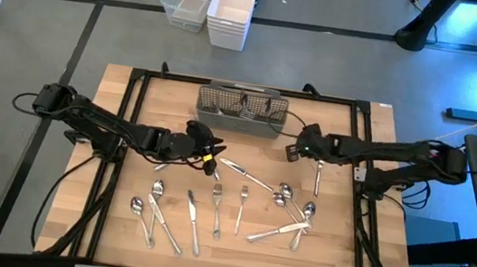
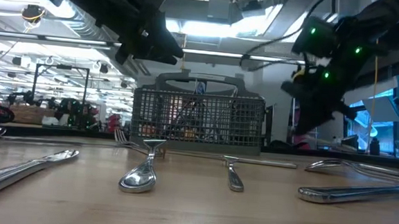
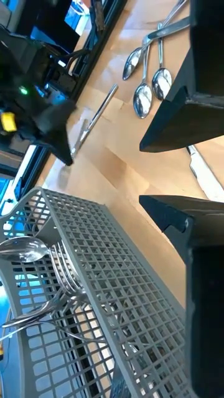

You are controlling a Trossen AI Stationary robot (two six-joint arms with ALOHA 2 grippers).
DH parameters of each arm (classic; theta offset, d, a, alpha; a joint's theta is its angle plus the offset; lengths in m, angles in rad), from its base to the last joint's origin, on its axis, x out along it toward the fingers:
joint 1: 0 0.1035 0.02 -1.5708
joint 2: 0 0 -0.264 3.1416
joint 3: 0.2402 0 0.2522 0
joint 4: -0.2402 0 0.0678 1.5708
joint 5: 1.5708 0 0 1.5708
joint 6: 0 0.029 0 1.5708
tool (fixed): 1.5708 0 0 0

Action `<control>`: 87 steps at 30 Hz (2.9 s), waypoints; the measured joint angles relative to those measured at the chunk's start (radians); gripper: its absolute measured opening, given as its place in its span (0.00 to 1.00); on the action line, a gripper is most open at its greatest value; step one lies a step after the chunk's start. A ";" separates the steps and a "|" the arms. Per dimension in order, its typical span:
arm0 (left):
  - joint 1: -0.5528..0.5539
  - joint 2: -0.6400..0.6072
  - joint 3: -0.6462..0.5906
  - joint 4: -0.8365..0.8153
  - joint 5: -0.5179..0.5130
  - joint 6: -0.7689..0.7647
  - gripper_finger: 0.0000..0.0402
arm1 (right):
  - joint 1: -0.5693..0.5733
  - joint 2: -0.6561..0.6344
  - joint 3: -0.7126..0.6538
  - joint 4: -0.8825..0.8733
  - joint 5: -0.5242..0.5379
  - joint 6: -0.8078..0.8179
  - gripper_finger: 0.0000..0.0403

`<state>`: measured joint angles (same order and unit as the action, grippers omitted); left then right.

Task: Sort silverware
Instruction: Put the silver fork into the gray silverware organizer, then put the silver spoon into the gray silverware organizer

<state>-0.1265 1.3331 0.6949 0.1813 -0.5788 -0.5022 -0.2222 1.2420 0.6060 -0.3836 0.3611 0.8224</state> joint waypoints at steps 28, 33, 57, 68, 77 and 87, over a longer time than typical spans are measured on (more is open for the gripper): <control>0.000 -0.039 -0.001 -0.035 0.000 -0.047 0.29 | -0.001 0.081 0.009 1.312 -0.084 -0.625 0.00; 0.000 -0.039 -0.001 -0.035 0.000 -0.051 0.29 | -0.001 0.293 0.139 1.481 -0.122 -0.745 0.00; 0.000 -0.039 -0.001 -0.069 0.000 -0.074 0.29 | -0.035 0.735 0.640 1.112 -0.203 -0.959 0.00; 0.000 -0.039 -0.001 -0.068 0.000 -0.075 0.29 | -0.034 0.735 0.640 1.006 -0.110 -0.959 0.08; 0.000 -0.039 0.000 -0.068 0.000 -0.134 0.29 | -0.034 0.735 0.640 1.009 -0.110 -0.959 0.16; 0.000 -0.039 0.000 -0.068 0.000 -0.153 0.29 | -0.034 0.735 0.640 0.922 -0.075 -0.959 0.17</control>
<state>-0.1265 1.2938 0.6949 0.1131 -0.5789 -0.6548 -0.2558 1.9774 1.2455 0.5386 0.2866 -0.1364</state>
